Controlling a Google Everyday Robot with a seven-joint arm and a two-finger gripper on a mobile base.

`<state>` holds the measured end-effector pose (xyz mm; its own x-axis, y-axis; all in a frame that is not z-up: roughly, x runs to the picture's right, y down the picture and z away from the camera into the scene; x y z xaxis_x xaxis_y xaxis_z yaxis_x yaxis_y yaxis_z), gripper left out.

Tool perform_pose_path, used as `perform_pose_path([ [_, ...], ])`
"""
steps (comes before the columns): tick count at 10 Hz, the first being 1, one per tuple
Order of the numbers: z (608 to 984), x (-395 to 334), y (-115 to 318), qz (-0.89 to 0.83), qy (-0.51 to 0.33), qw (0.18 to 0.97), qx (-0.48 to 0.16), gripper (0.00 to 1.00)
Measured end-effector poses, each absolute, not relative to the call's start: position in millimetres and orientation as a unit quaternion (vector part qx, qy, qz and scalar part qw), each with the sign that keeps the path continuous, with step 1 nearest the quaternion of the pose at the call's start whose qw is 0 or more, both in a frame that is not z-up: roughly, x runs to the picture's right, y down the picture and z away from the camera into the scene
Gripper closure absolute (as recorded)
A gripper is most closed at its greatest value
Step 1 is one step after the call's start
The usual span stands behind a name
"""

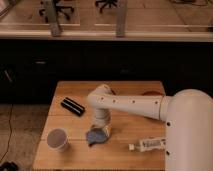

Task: Place the white sponge in the ceramic bowl

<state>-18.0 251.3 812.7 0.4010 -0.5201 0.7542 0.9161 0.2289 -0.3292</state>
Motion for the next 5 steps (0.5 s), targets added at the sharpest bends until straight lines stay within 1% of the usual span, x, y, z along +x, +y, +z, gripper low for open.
perform_pose_path([
  [5, 805.9, 1.7, 236.1, -0.465, -0.275, 0.749, -0.382, 0.95],
])
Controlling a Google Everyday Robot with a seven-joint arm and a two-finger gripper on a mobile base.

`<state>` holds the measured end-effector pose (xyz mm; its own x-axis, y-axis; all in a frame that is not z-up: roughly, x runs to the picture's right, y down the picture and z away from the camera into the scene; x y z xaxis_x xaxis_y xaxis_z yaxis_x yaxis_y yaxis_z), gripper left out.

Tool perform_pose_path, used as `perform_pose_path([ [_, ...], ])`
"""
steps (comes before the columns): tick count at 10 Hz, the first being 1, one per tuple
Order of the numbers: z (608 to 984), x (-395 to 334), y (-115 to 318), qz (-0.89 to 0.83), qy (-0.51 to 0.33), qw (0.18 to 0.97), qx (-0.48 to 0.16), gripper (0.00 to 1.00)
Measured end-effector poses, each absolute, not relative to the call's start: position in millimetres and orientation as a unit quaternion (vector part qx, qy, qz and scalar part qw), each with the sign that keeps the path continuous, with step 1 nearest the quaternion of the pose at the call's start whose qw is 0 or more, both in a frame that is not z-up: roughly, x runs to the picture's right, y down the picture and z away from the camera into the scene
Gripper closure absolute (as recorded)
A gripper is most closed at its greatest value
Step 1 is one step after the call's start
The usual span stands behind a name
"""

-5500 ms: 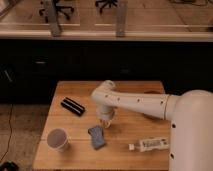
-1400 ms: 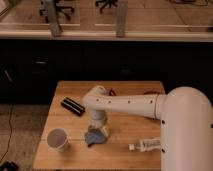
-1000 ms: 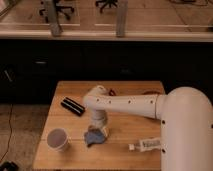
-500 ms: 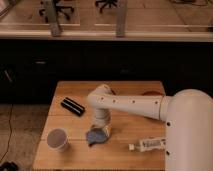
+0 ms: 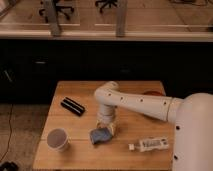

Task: Place the white sponge in the ceramic bowl

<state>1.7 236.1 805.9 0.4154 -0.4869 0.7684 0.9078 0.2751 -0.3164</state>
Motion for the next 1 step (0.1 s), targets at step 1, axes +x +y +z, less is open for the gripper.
perform_pose_path([
  [1, 805.0, 2.1, 231.9, -0.464, -0.281, 0.750, -0.379, 0.95],
])
